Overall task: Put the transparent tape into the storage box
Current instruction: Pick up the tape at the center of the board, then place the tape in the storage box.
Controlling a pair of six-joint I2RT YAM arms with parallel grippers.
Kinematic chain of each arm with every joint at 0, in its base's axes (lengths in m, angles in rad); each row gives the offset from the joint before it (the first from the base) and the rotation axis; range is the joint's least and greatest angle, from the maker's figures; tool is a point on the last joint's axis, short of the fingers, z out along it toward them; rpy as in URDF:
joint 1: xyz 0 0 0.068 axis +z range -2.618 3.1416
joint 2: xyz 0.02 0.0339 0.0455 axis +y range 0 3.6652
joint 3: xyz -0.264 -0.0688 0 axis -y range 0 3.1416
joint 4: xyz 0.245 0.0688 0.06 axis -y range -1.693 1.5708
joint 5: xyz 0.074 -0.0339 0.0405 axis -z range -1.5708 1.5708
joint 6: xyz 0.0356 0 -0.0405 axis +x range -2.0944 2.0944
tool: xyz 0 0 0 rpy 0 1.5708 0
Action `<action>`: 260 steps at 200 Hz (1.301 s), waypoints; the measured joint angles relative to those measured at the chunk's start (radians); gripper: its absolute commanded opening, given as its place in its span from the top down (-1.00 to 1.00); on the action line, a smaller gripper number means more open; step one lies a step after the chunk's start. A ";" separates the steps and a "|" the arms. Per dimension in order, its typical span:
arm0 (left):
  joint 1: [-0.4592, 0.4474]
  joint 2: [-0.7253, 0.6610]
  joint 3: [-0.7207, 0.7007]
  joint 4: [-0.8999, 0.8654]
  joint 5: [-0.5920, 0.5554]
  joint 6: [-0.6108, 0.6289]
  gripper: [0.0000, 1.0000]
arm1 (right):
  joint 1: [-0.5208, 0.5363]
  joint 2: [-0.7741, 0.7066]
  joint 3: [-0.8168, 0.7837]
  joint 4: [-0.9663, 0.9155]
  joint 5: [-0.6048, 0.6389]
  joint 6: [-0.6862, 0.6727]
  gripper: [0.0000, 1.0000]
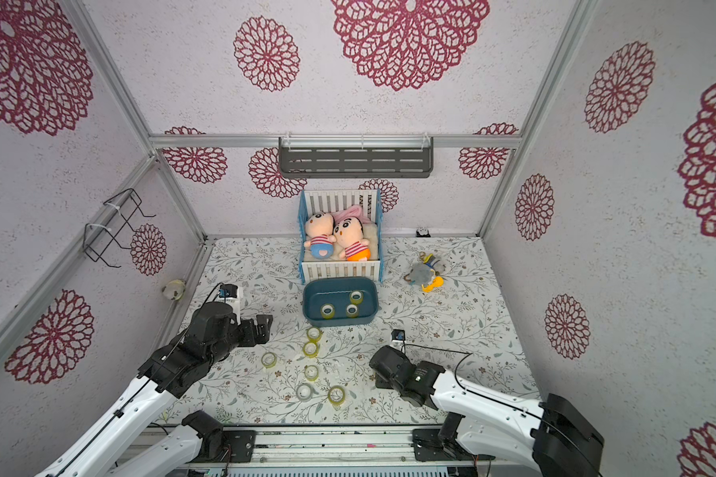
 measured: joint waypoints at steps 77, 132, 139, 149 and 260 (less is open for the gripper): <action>0.018 -0.029 0.013 0.007 -0.016 0.000 -0.94 | -0.097 0.006 0.137 -0.037 -0.029 -0.071 1.00; 0.294 0.114 0.085 0.087 0.181 0.021 -0.94 | -0.207 0.314 0.496 0.026 -0.113 -0.178 1.00; 0.325 0.138 0.090 0.099 0.220 0.020 -0.95 | -0.214 0.362 0.543 0.032 -0.121 -0.187 1.00; 0.354 0.169 0.098 0.113 0.259 0.018 -0.95 | -0.224 0.431 0.608 0.043 -0.135 -0.201 1.00; 0.365 0.274 0.104 0.145 0.380 0.013 -0.95 | -0.283 1.089 1.120 -0.019 -0.142 -0.296 1.00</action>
